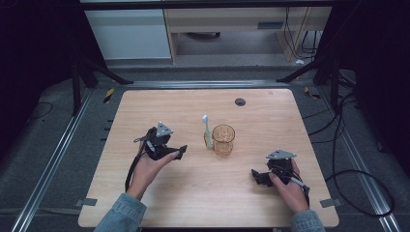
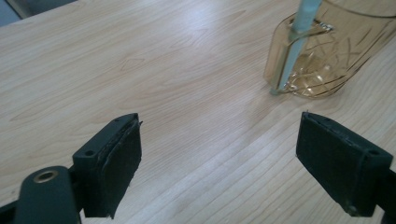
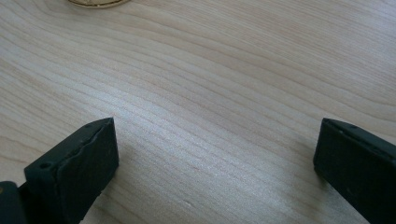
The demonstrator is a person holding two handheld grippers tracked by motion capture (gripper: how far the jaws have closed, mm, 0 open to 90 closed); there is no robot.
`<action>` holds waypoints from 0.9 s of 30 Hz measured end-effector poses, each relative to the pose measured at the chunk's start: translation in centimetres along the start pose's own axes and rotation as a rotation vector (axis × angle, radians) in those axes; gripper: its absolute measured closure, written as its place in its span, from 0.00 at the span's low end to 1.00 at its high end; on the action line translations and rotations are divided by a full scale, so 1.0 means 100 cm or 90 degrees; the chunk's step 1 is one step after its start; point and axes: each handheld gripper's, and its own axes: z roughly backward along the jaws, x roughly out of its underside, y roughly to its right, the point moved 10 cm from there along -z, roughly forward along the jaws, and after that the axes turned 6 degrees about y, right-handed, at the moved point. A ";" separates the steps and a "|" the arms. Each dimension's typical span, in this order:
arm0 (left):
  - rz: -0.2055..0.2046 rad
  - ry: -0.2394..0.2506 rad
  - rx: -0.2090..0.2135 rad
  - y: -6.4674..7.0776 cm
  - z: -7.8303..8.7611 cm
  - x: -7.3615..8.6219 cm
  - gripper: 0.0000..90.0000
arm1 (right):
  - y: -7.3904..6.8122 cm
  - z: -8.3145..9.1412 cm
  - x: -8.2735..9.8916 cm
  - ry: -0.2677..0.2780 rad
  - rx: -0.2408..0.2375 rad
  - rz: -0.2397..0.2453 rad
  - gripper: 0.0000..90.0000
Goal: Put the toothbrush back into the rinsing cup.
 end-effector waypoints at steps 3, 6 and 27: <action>0.004 -0.012 -0.008 -0.008 0.002 0.004 0.14 | 0.000 0.000 0.000 0.000 0.000 0.000 0.00; 0.004 -0.020 -0.014 -0.015 0.004 0.008 0.14 | 0.000 0.000 0.000 0.000 0.000 -0.001 0.00; 0.025 -0.068 -0.053 -0.058 0.014 0.046 0.14 | 0.000 0.000 0.000 0.000 0.000 0.000 0.00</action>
